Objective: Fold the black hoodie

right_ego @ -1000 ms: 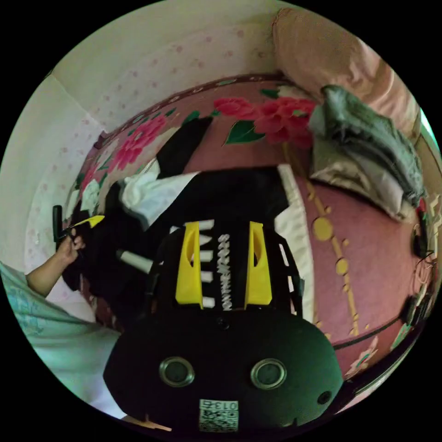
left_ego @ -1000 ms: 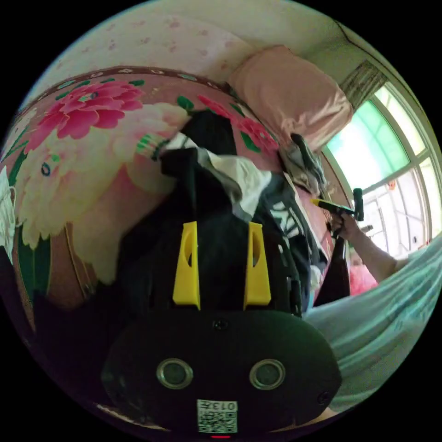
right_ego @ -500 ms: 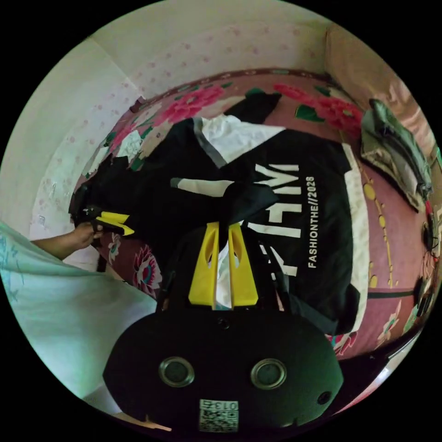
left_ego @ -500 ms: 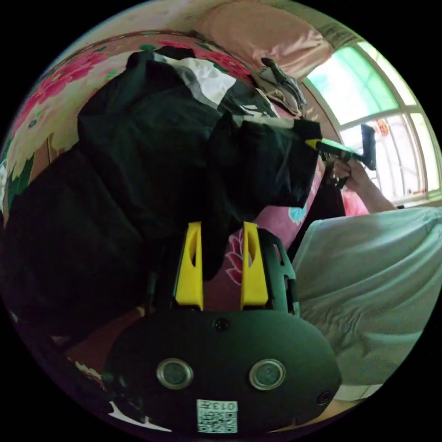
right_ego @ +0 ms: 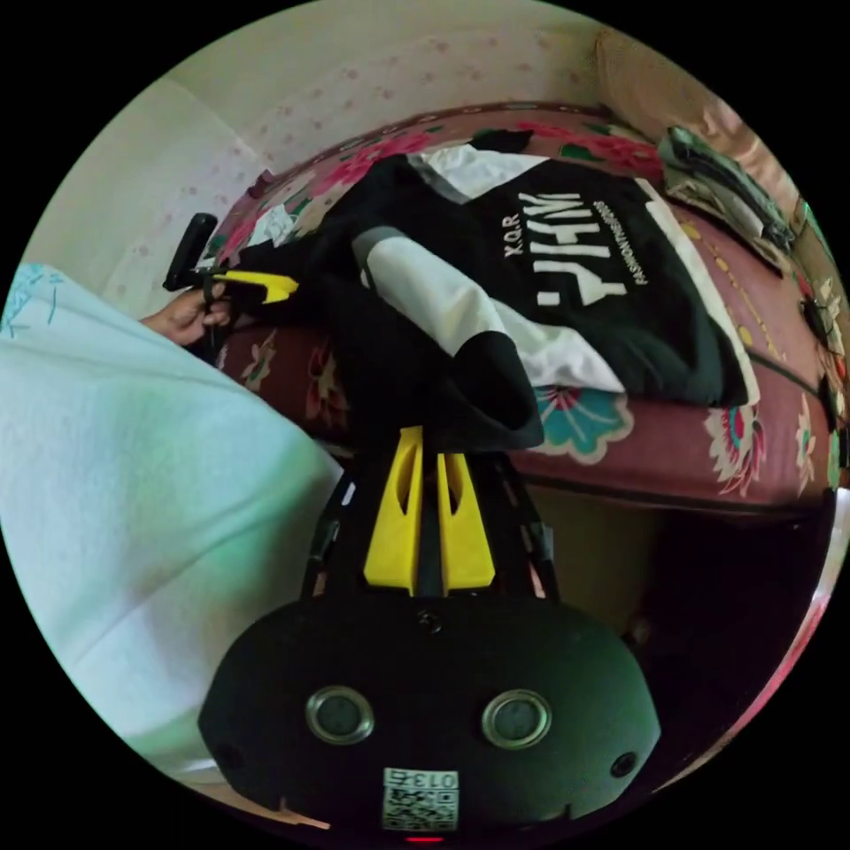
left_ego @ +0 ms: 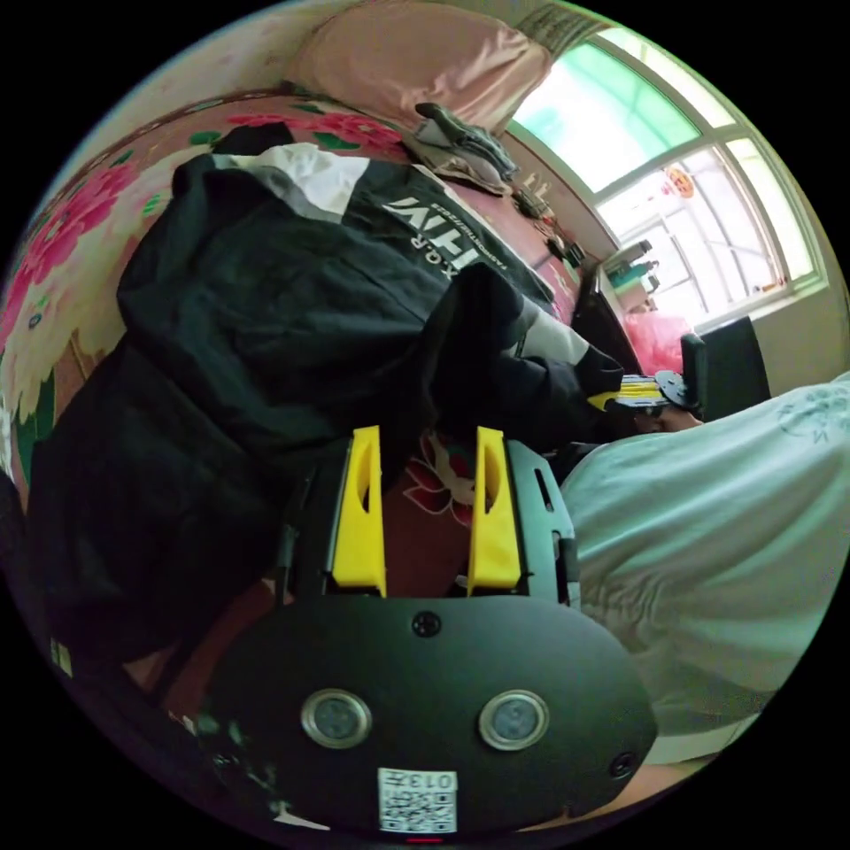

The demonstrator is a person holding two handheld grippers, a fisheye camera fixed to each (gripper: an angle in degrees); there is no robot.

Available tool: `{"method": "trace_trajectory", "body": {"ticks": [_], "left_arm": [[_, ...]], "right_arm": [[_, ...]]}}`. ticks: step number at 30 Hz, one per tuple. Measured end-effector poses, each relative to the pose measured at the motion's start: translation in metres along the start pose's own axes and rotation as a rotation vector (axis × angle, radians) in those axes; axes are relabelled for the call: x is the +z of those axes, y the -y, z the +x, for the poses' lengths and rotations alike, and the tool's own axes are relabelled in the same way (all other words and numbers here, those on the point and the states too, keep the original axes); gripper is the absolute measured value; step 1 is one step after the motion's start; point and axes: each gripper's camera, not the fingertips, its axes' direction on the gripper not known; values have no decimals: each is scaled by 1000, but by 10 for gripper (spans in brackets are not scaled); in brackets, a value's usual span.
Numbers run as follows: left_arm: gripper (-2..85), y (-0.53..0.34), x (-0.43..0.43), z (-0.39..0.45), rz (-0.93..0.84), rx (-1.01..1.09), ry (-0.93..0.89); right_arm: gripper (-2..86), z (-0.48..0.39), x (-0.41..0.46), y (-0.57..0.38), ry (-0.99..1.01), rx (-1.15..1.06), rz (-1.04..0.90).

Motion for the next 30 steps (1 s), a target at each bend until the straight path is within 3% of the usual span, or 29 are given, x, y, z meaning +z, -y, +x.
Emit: {"method": "trace_trajectory", "body": {"ticks": [3,6,11,16,21,23,25,30], "left_arm": [[151,5,12,26,-55,90,18],[155,7,24,53,-114,184,133],[156,8,19,98,-55,340,320],[156,-6,-1,158,93,529,603],[98,-14,51,175,-12,845,792],[40,1,62,170,-70,828,725],[8,23,62,157,-193,733,534],[0,44,11,103,-80,447,147]], "right_arm": [[1,-11,2,-15,75,-74,-78],[0,-30,1,-27,-16,-213,-179],[1,-41,-50,-31,83,-259,-64],[2,-5,-89,-34,203,-149,-27],[3,23,-109,-27,348,-139,11],[3,31,-117,-16,395,-167,16],[4,51,-141,4,481,-187,114],[9,109,-181,76,643,-296,319]]}}
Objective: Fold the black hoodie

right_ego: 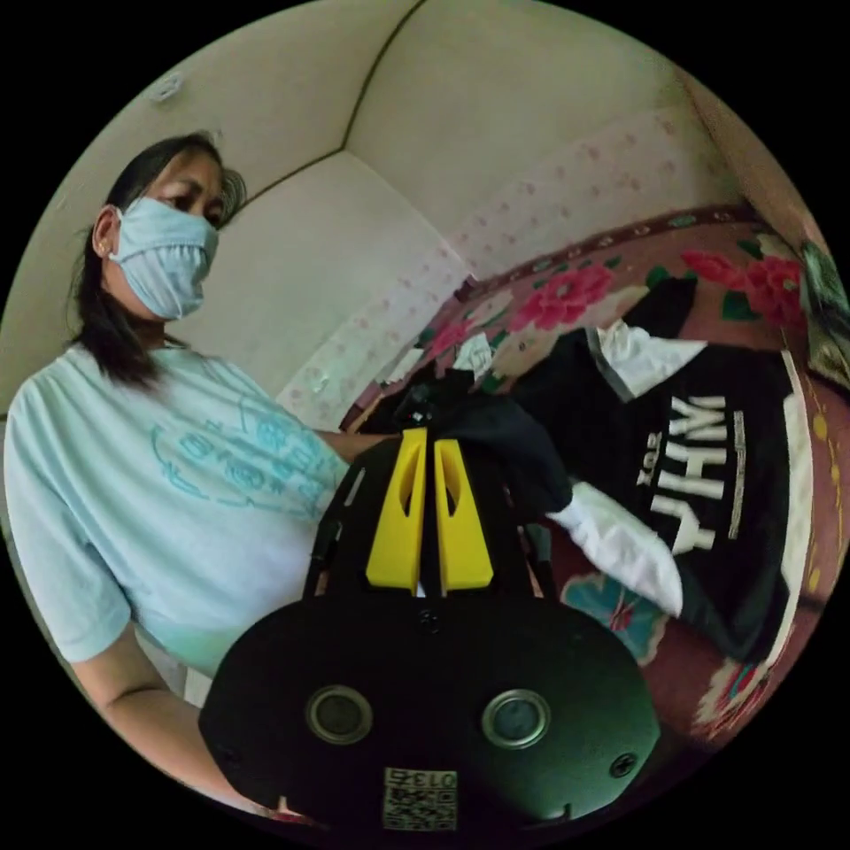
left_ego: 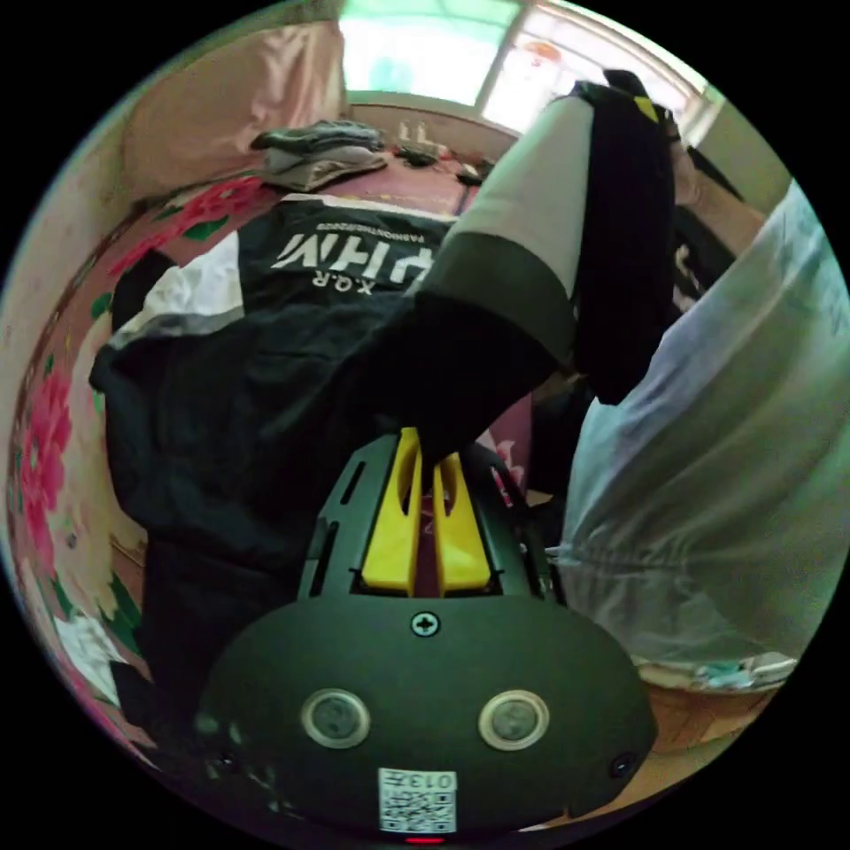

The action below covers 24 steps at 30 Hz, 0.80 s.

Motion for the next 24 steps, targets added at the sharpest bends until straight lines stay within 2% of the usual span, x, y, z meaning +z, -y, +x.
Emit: {"method": "trace_trajectory", "body": {"ticks": [3,5,8,10,12,14,18,19,21,24], "left_arm": [[0,-6,-24,-51,132,-175,-94],[2,-9,-28,-87,176,-296,-150],[5,-31,-9,-160,262,-638,-314],[12,-56,27,-198,246,-858,-452],[23,-62,36,-202,213,-878,-416],[45,-70,36,-201,255,-904,-383],[137,-93,23,-183,469,-921,-304],[158,-94,25,-177,446,-930,-303],[170,-90,30,-168,357,-905,-280],[185,-75,45,-155,190,-843,-200]], "right_arm": [[19,51,-6,74,8,-89,54],[30,91,5,128,-32,-66,53],[70,180,46,201,-144,84,-22],[120,255,67,225,1,248,-142],[125,275,41,222,74,263,-71],[135,275,-3,206,-11,199,-6],[143,269,-107,118,-532,163,57],[145,275,-125,88,-669,204,30],[147,294,-142,45,-767,323,-34],[149,335,-144,-8,-767,507,-93]]}}
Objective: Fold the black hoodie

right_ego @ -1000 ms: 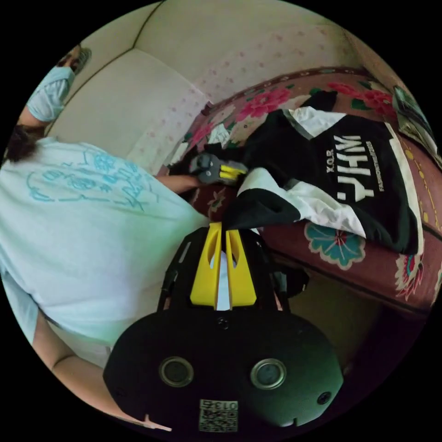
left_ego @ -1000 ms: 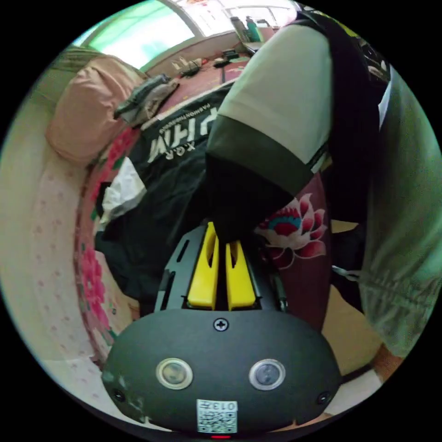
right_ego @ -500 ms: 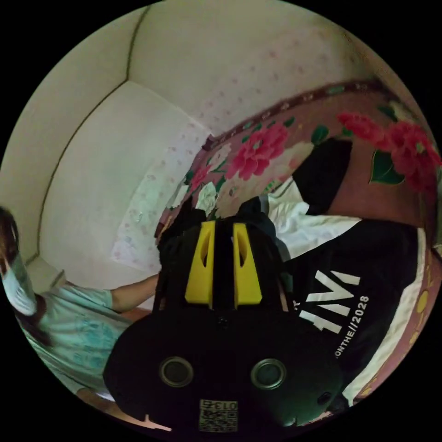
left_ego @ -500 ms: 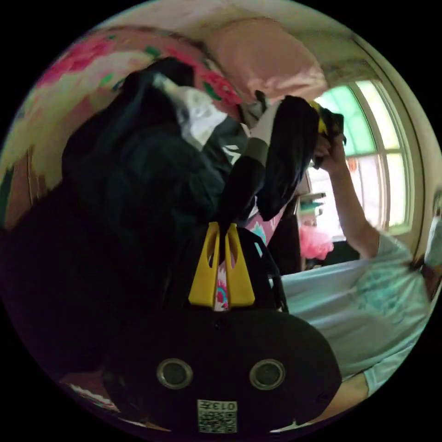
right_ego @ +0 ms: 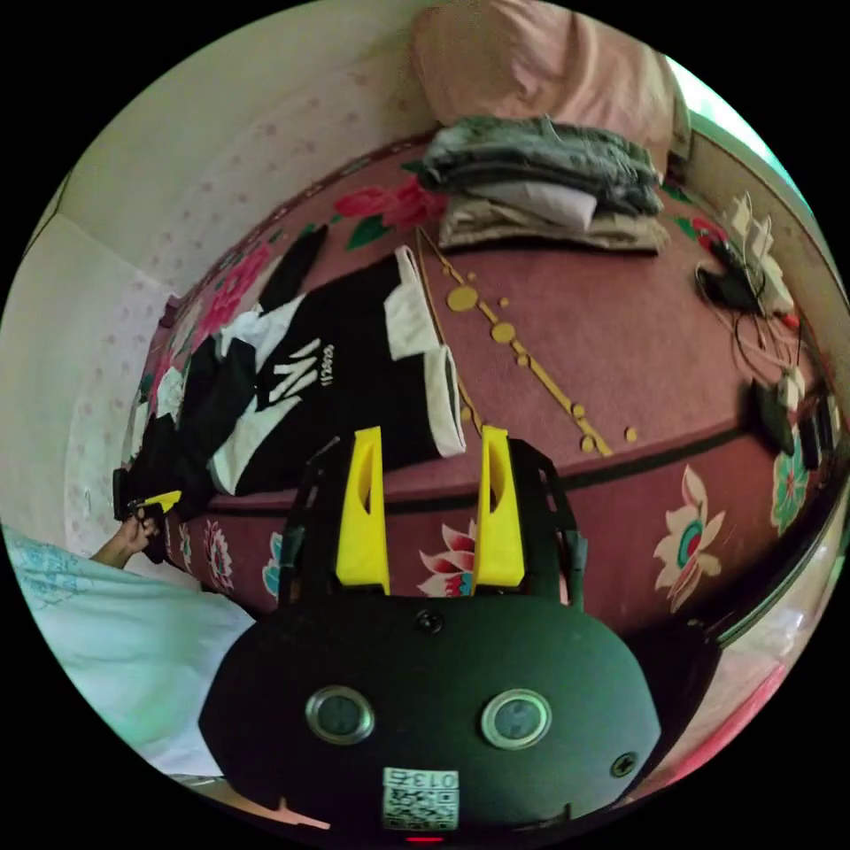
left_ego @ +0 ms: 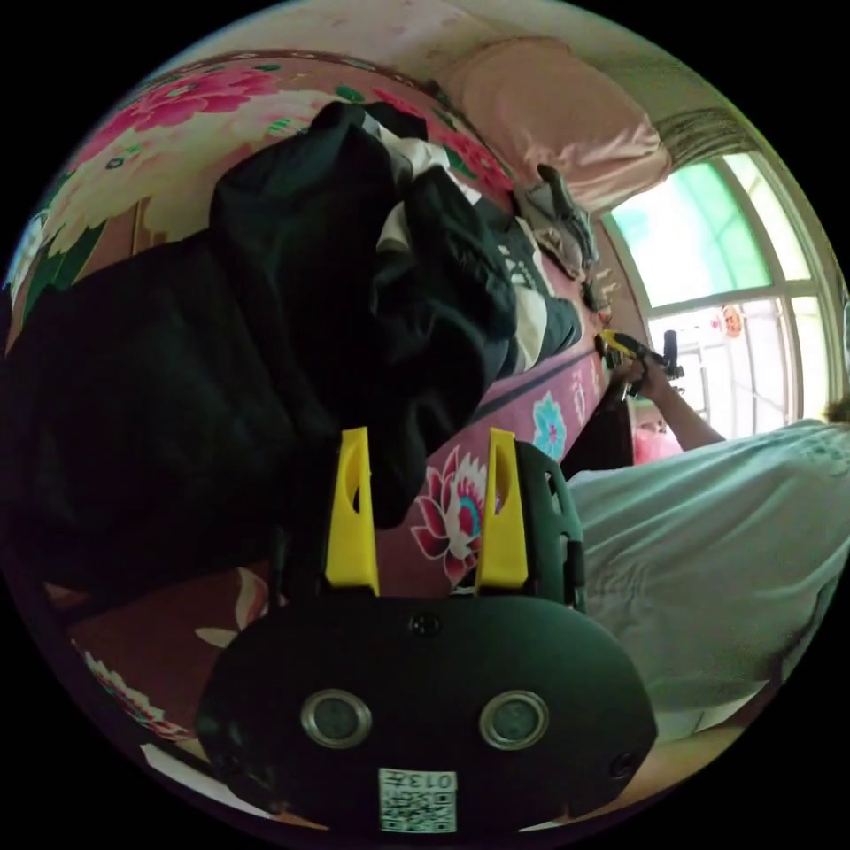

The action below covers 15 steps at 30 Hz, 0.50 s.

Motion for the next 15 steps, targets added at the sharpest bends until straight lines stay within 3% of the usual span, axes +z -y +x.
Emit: {"method": "trace_trajectory", "body": {"ticks": [5,8,10,15], "left_arm": [[155,31,47,21,-183,96,153],[69,51,60,29,-255,110,333],[29,65,64,26,-362,132,218],[17,69,33,38,-416,230,148]], "right_arm": [[143,15,72,11,22,6,-98],[86,15,108,30,88,7,-134],[41,14,118,44,97,-13,-170],[29,-7,107,71,49,-147,-318]]}}
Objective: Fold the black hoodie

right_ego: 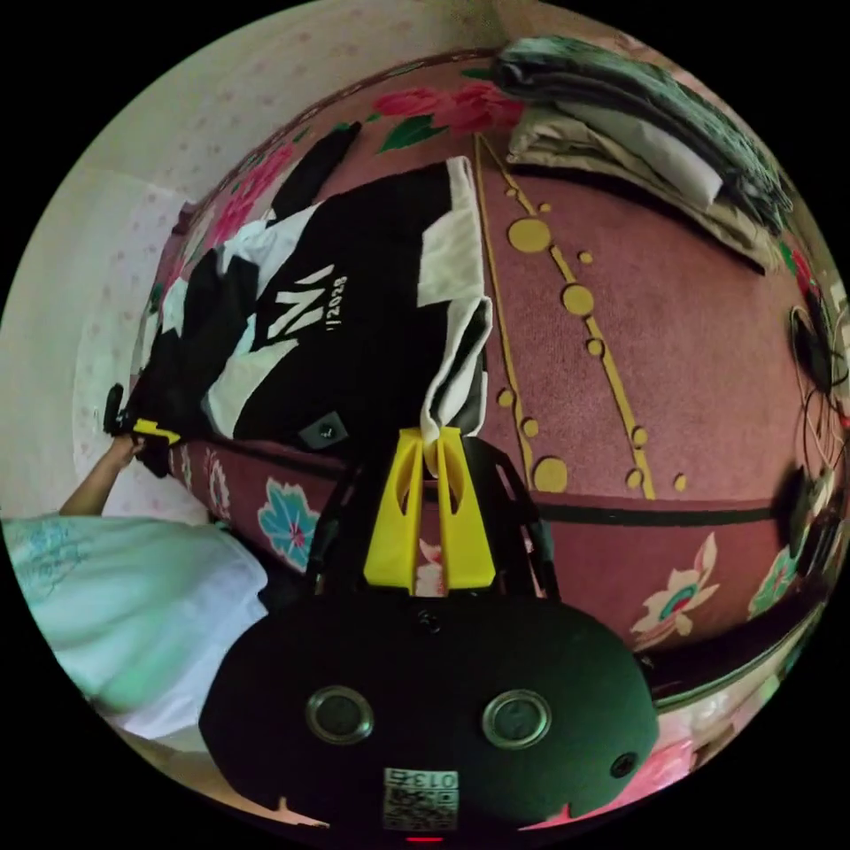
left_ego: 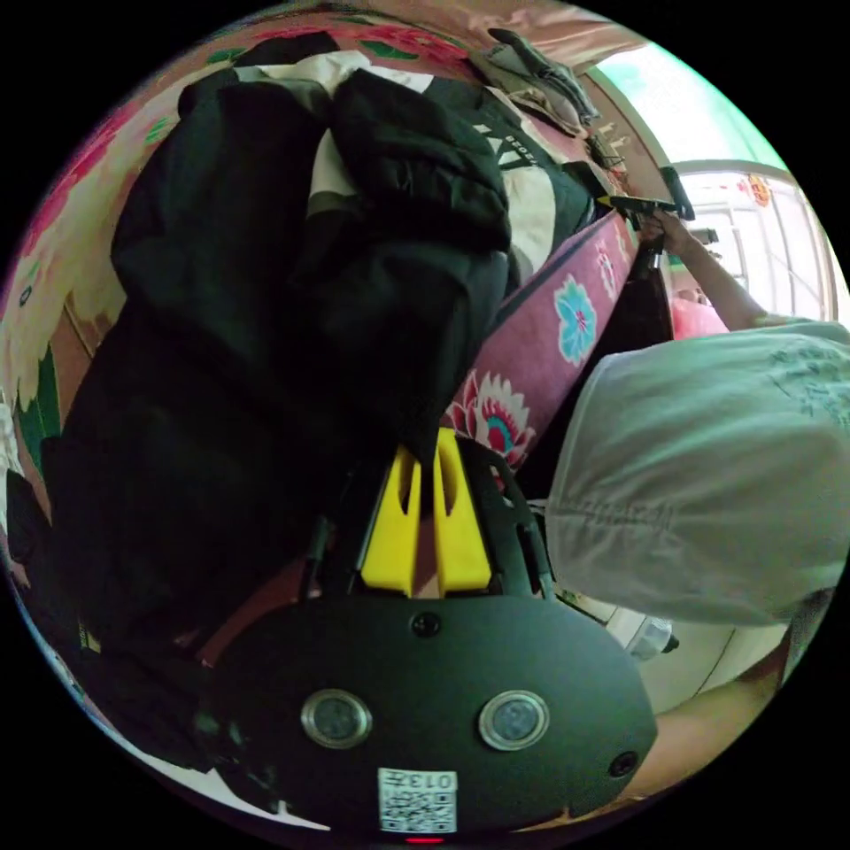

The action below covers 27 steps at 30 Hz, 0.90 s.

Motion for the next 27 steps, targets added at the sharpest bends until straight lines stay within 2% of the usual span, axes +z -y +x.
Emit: {"method": "trace_trajectory", "body": {"ticks": [5,9,11,14,17,20,22,25,27], "left_arm": [[16,-22,4,19,-37,63,-105],[30,-31,67,17,-60,-62,-118],[43,-36,73,20,-35,-101,-123],[64,-60,49,33,-8,-78,-109],[111,-95,28,41,-7,-92,-11],[137,-107,31,62,-45,-47,140],[139,-94,45,87,-56,45,241],[115,-74,68,106,-130,108,415],[84,-70,73,102,-160,90,467]], "right_arm": [[29,-24,-24,-10,-52,-97,-172],[47,-5,43,-36,-102,21,-274],[65,1,74,-47,-126,52,-266],[113,9,53,-50,-61,161,-185],[138,-13,18,-51,-260,105,-148],[151,-69,-6,-38,-260,-25,60],[160,-138,11,-11,-110,-205,139],[172,-246,63,19,52,-496,122],[176,-307,98,28,81,-662,87]]}}
